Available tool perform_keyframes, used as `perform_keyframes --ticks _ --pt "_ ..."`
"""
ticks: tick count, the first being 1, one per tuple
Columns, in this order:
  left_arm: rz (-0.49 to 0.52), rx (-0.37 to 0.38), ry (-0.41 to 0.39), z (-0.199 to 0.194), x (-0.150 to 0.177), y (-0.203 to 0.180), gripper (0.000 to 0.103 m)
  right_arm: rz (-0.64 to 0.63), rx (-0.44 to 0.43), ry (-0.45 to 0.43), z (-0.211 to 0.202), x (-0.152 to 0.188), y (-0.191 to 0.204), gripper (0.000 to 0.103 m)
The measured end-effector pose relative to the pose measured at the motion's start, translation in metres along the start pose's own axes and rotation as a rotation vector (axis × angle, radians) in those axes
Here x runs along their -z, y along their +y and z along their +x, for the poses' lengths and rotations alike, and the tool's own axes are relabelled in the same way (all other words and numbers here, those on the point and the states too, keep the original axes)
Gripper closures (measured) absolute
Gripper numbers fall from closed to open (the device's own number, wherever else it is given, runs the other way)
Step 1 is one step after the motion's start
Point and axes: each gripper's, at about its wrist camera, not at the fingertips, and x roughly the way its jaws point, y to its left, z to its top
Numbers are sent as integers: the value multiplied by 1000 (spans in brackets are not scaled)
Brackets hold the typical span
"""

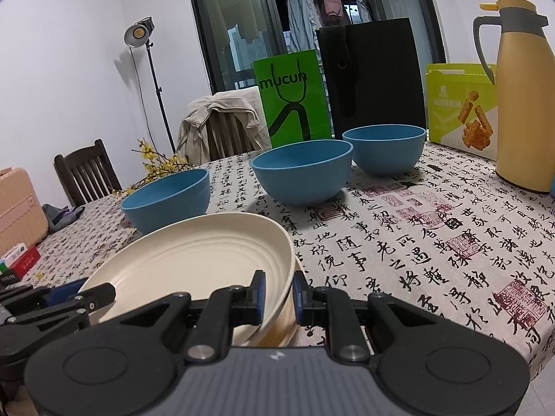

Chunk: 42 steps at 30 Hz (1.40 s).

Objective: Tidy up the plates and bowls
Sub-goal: 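Bring the held cream plates beside the blue bowls with both tools, then lower the held cream plates onto the table and open both tools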

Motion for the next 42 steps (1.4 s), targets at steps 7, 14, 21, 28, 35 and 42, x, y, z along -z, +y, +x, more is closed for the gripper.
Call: perform_keyframes --ticks 7,14,21,28,35,42 --pt "13 -9 4 4 2 -3 78 -17 11 -1 3 2 1 87" --pt "24 -17 6 8 4 -5 78 -44 27 -8 4 4 3 87" --pt "36 -27 10 10 6 -7 78 -99 55 -20 5 7 10 87" --pt "42 -31 12 11 8 -8 78 -181 98 -39 7 12 19 87" --pt "62 -40 7 11 11 -11 78 -248 139 -54 8 17 25 86" --pt "65 -36 16 12 11 -12 78 -285 153 -37 13 20 28 84"
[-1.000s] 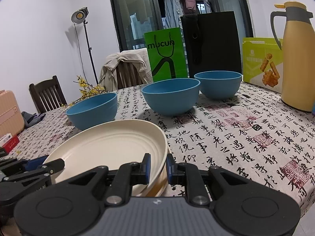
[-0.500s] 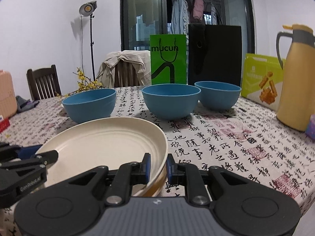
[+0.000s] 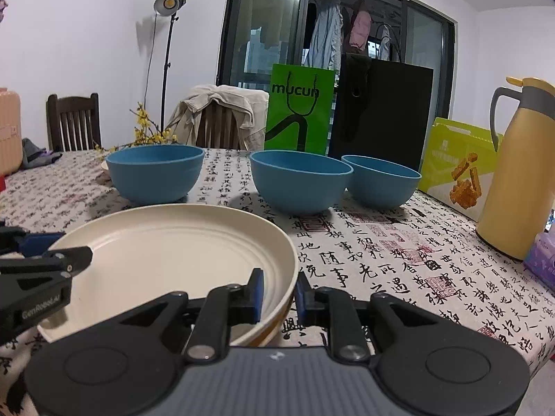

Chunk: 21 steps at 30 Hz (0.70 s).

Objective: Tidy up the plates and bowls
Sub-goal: 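Lower the held cream plates onto the table and open both tools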

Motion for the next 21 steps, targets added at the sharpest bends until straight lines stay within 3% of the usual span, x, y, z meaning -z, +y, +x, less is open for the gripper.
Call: perform_keyframes --ticks 21 --pt "-2 5 28 5 -1 2 79 -35 4 -17 5 7 3 83"
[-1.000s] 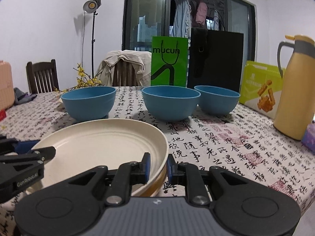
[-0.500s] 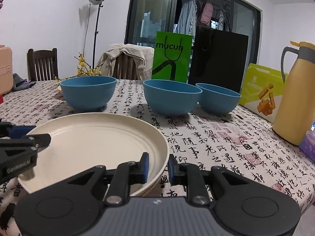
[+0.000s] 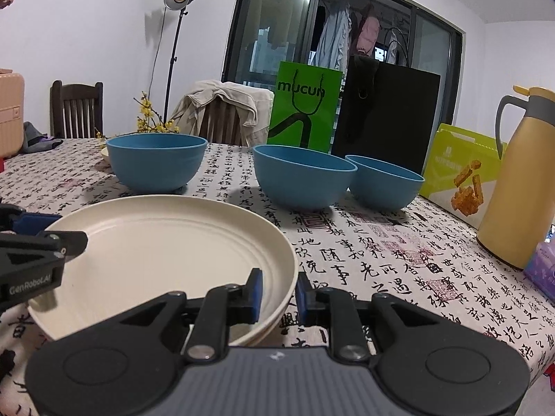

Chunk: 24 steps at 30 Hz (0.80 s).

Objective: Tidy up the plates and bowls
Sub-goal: 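Lower the held cream plates onto the table and open both tools, then pull both open tools back from the placed plates toward the flowers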

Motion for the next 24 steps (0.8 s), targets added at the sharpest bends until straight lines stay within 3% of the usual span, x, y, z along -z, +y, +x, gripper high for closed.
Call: perform_keyframes --ticks 3,4,5,7,9,11,13,16,24 --pt "-24 23 5 0 -1 3 66 37 -33 13 0 -3 -6 80" --pt "-33 23 4 -1 -1 4 51 69 -54 12 -1 -4 -11 80" --pt "-40 19 -4 -2 -1 5 44 99 -77 11 -1 -6 -17 77" --pt "-50 26 -28 -6 -2 7 37 146 -112 -7 -6 -9 -25 69" --pt "-69 26 -59 -12 -3 11 24 166 -112 -40 -13 -12 -29 41" --pt "-85 22 -100 -19 -4 14 11 180 -112 -70 -21 -15 -31 21" --pt "-81 3 -170 -31 -2 14 0 192 -128 -94 -29 -18 -34 14" --pt "-82 -6 -238 -44 1 16 0 202 -149 -104 -39 -22 -36 0" --pt "-120 11 -290 -67 -6 34 0 211 -189 -115 -62 -32 -33 0"
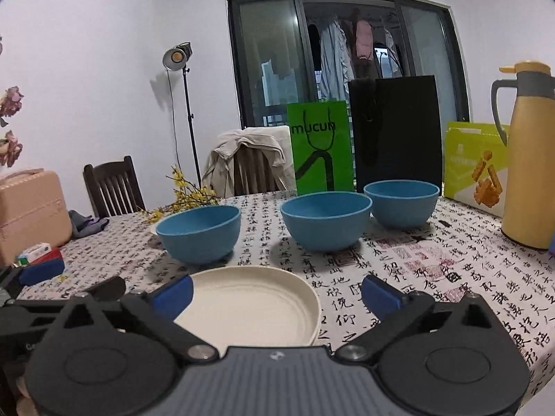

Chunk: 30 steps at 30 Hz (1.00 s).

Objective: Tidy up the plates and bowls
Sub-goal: 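Pull both open tools back from the placed plates toward the flowers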

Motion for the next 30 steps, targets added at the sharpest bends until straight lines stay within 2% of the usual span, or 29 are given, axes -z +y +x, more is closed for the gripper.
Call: perform_keyframes --ticks 9,19,30 --pt "-40 37 -9 -3 -27 23 0 -19 7 -8 0 -18 11 0" --pt "-86 56 13 16 -51 42 0 8 0 13 26 -47 12 0" --pt "-124 53 26 44 -102 72 0 19 -16 58 61 -86 16 0"
